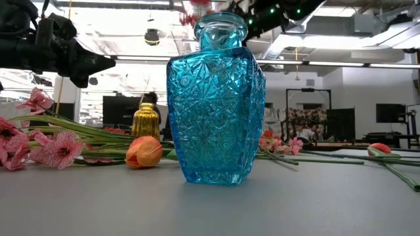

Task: Sort flowers into vase by color
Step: Put the bottom red flowers into the transparent vase

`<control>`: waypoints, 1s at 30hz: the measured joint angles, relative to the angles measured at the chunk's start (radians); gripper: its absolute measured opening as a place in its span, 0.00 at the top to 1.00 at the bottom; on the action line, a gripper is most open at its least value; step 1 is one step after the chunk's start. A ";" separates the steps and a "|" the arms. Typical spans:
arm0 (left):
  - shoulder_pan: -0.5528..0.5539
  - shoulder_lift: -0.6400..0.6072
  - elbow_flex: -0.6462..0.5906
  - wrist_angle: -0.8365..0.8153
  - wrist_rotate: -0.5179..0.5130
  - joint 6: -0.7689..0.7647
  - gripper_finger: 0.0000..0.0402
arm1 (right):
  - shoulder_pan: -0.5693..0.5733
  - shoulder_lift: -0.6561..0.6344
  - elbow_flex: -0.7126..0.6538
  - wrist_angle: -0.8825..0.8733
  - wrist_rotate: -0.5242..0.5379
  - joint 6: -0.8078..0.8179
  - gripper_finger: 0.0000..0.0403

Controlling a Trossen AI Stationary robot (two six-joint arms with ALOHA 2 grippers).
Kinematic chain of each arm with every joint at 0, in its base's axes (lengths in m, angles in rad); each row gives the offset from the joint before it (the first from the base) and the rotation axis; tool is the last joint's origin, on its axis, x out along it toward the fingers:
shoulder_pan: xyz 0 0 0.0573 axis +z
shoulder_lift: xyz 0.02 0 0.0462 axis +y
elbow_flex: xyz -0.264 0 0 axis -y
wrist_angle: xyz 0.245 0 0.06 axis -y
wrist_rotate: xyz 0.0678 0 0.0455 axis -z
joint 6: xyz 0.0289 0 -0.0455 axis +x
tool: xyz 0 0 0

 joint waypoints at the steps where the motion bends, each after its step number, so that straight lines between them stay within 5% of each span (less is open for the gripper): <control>1: 0.000 0.000 0.000 0.000 0.000 0.000 1.00 | 0.000 0.001 -0.014 0.003 0.013 0.013 0.92; 9: 0.000 0.000 0.000 0.000 0.000 0.000 1.00 | -0.021 0.002 -0.137 0.119 0.021 0.076 0.92; 20: 0.000 0.000 0.000 0.000 0.000 0.000 1.00 | -0.021 0.001 -0.164 0.111 0.053 0.133 0.77; 30: 0.000 0.000 0.000 0.000 -0.003 0.000 1.00 | -0.021 0.001 -0.164 0.105 0.053 0.129 0.75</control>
